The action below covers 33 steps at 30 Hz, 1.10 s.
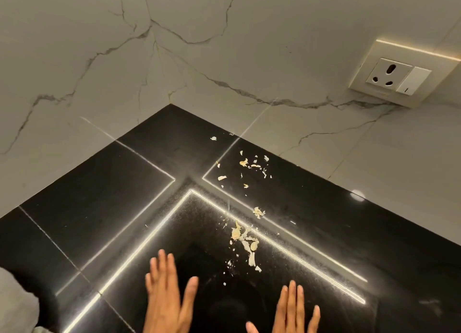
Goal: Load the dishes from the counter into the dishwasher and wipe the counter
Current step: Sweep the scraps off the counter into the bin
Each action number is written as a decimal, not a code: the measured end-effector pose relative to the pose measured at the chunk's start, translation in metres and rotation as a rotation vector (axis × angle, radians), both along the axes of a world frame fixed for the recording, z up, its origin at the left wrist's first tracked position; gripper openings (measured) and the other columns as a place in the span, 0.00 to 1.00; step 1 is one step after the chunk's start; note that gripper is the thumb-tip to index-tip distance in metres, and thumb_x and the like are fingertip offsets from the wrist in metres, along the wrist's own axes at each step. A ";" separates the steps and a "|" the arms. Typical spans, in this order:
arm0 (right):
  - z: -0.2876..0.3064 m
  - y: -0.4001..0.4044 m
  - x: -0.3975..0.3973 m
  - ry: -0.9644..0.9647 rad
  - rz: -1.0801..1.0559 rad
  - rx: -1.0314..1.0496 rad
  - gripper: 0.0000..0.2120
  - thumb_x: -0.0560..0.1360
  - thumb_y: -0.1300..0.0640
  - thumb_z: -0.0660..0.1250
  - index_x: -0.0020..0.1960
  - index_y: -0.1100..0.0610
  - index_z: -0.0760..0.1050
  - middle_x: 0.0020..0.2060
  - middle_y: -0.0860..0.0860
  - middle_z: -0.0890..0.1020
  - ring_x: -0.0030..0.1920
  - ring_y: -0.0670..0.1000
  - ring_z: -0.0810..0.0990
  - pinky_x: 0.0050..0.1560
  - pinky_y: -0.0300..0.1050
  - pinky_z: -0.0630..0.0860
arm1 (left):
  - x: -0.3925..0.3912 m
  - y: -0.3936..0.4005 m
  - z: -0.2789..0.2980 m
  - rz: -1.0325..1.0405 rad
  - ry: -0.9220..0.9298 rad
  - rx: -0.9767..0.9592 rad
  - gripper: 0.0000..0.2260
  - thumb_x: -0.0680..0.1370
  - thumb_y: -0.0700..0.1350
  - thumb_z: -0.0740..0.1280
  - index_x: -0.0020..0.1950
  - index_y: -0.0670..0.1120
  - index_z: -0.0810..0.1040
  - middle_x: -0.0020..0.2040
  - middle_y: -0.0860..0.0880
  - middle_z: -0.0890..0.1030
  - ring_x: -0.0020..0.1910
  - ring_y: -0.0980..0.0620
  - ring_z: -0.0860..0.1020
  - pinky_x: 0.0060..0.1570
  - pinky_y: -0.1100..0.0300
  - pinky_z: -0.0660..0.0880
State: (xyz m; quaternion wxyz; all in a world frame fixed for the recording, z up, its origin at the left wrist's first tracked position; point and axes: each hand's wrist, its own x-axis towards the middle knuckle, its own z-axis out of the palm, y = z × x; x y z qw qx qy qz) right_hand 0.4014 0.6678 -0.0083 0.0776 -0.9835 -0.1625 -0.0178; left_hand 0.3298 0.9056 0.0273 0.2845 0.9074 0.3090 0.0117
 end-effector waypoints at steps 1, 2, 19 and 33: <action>0.005 0.014 0.005 0.051 -0.012 0.003 0.51 0.72 0.24 0.46 0.72 0.68 0.60 0.72 0.65 0.66 0.75 0.61 0.60 0.72 0.71 0.51 | -0.008 0.010 -0.006 0.001 0.062 0.030 0.51 0.71 0.77 0.34 0.81 0.41 0.51 0.80 0.48 0.41 0.79 0.50 0.36 0.77 0.54 0.35; 0.008 0.029 0.013 0.075 -0.011 -0.001 0.52 0.71 0.23 0.48 0.73 0.68 0.60 0.73 0.65 0.65 0.75 0.62 0.61 0.72 0.72 0.51 | -0.013 0.015 -0.012 -0.025 0.116 0.075 0.51 0.73 0.76 0.36 0.80 0.38 0.56 0.81 0.44 0.45 0.80 0.48 0.39 0.78 0.51 0.40; 0.071 0.027 0.213 0.375 0.023 0.553 0.43 0.73 0.26 0.50 0.80 0.50 0.52 0.79 0.45 0.52 0.77 0.42 0.48 0.75 0.43 0.47 | 0.150 -0.044 0.007 -0.308 0.035 0.211 0.54 0.72 0.79 0.44 0.77 0.39 0.29 0.76 0.43 0.24 0.76 0.47 0.26 0.75 0.46 0.34; 0.041 0.129 0.347 0.245 0.530 0.104 0.35 0.78 0.32 0.35 0.80 0.48 0.44 0.79 0.46 0.48 0.78 0.41 0.42 0.79 0.46 0.43 | 0.162 -0.038 -0.018 -0.217 -0.048 0.341 0.52 0.72 0.78 0.53 0.78 0.36 0.62 0.79 0.37 0.60 0.77 0.41 0.58 0.69 0.47 0.58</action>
